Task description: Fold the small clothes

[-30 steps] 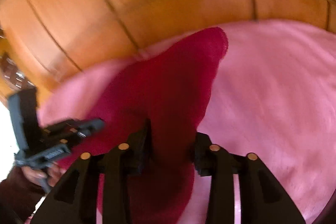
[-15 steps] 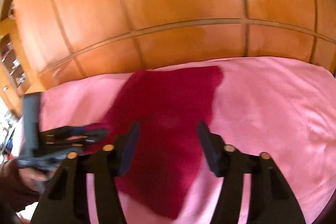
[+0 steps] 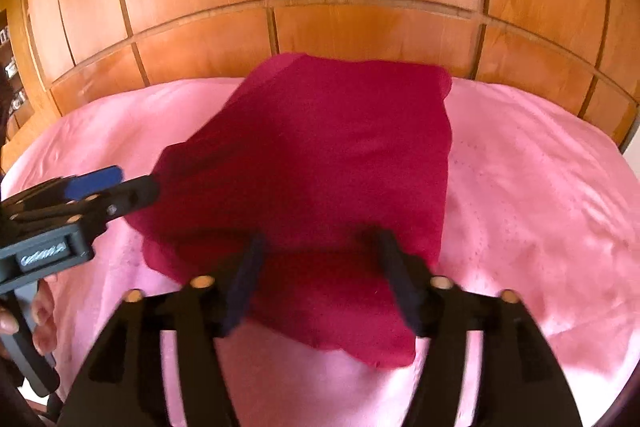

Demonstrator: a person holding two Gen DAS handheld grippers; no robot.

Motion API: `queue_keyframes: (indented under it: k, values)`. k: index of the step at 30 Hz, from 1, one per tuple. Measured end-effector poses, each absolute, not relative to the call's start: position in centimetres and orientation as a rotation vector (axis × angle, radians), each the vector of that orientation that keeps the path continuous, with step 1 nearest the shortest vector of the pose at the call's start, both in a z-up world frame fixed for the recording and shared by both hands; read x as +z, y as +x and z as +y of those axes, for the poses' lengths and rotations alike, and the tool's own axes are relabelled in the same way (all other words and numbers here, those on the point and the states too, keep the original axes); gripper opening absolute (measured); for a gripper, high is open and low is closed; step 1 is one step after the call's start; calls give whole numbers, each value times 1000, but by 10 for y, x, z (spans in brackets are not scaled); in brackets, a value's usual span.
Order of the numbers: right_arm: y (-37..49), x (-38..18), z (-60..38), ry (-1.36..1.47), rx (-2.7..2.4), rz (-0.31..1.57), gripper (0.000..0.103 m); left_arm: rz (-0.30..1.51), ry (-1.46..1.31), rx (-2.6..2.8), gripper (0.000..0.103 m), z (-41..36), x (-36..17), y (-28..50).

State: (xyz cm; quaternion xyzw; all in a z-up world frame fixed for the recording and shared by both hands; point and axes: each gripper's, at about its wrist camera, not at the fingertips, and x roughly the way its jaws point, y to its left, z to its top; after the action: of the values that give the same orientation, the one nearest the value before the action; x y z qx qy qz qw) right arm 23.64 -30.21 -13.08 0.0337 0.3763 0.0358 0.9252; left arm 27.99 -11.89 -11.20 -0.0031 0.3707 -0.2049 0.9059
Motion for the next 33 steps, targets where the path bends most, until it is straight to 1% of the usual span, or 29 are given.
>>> queue_keyframes:
  k: [2,3,4,5,7,9,11,13,15,16,21,33]
  values:
    - [237,-126,-294,73,51,755,74,739,-2,-401,75,-114,-105,269]
    - [231,-123,-293,77,34,743,80,732,3,-391,78,-111,-103,263]
    - [225,-119,-292,84,11,728,84,724,7,-382,83,-109,-101,258]
    - [219,-116,-293,92,-10,714,85,716,8,-375,85,-109,-99,256]
    - [208,-108,-291,111,-59,685,94,697,4,-360,89,-104,-94,245]
    - [199,-103,-290,127,-96,666,97,678,2,-347,92,-100,-90,236]
    - [188,-100,-289,142,-146,650,100,660,7,-329,93,-97,-86,226]
    - [178,-98,-286,143,-179,645,100,643,16,-321,97,-94,-84,215]
    - [173,-100,-284,144,-199,655,100,624,29,-311,97,-94,-82,207]
    - [169,-101,-282,150,-206,661,100,618,36,-302,99,-93,-82,201]
    - [157,-103,-274,142,-228,671,101,614,21,-276,99,-86,-80,187]
    - [126,-81,-276,181,-285,584,101,585,8,-259,99,-81,-71,171]
